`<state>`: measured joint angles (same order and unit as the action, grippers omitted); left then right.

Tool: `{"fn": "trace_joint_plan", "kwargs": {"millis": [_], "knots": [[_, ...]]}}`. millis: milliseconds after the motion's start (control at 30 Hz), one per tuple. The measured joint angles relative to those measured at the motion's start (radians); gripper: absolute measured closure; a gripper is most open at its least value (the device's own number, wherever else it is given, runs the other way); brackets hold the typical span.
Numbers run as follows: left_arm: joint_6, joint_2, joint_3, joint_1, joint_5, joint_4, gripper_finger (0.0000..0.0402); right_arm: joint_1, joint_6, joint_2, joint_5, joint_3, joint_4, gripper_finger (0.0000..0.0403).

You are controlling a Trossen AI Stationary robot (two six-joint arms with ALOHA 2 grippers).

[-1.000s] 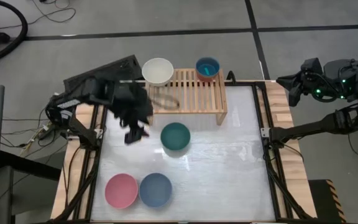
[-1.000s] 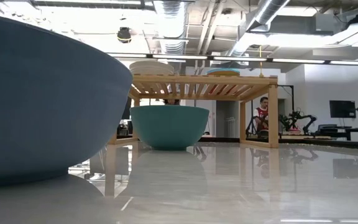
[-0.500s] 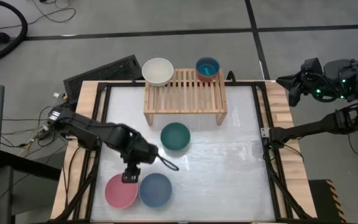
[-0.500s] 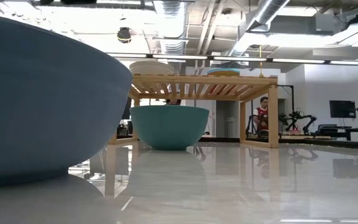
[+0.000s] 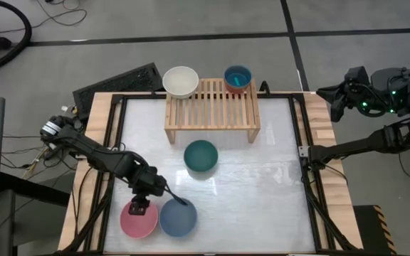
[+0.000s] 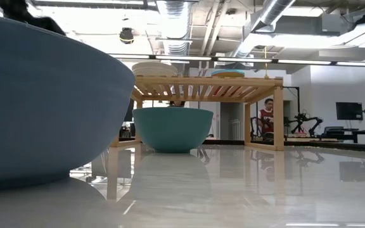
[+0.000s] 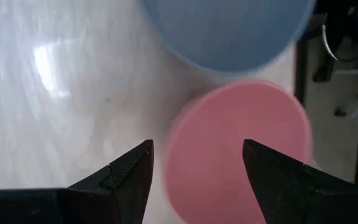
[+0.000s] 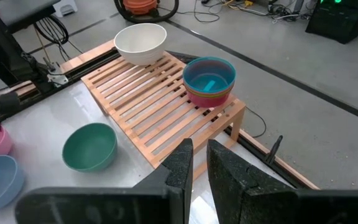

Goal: Place and stack bowls onto a shelf
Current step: Stack the large pink bowl on top of the large white bowl

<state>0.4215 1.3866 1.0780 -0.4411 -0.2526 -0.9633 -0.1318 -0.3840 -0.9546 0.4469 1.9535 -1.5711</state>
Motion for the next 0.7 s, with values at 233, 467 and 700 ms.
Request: {"fn": "trace_joint_plan", "kwargs": {"millis": [233,467,700], "knots": [[-0.036,-0.005,-0.149,-0.004,-0.010,0.099,0.0171,0.000,0.000,0.000,0.000,0.000,0.000,0.0327],[-0.015,-0.005,-0.271,-0.003,-0.040,0.223,0.0193,0.000,0.000,0.000,0.000,0.000,0.000,0.0327],[0.007,-0.005,-0.300,-0.003,-0.043,0.234,0.0318,0.000,-0.001,0.000,0.000,0.000,0.000,0.0327]]}}
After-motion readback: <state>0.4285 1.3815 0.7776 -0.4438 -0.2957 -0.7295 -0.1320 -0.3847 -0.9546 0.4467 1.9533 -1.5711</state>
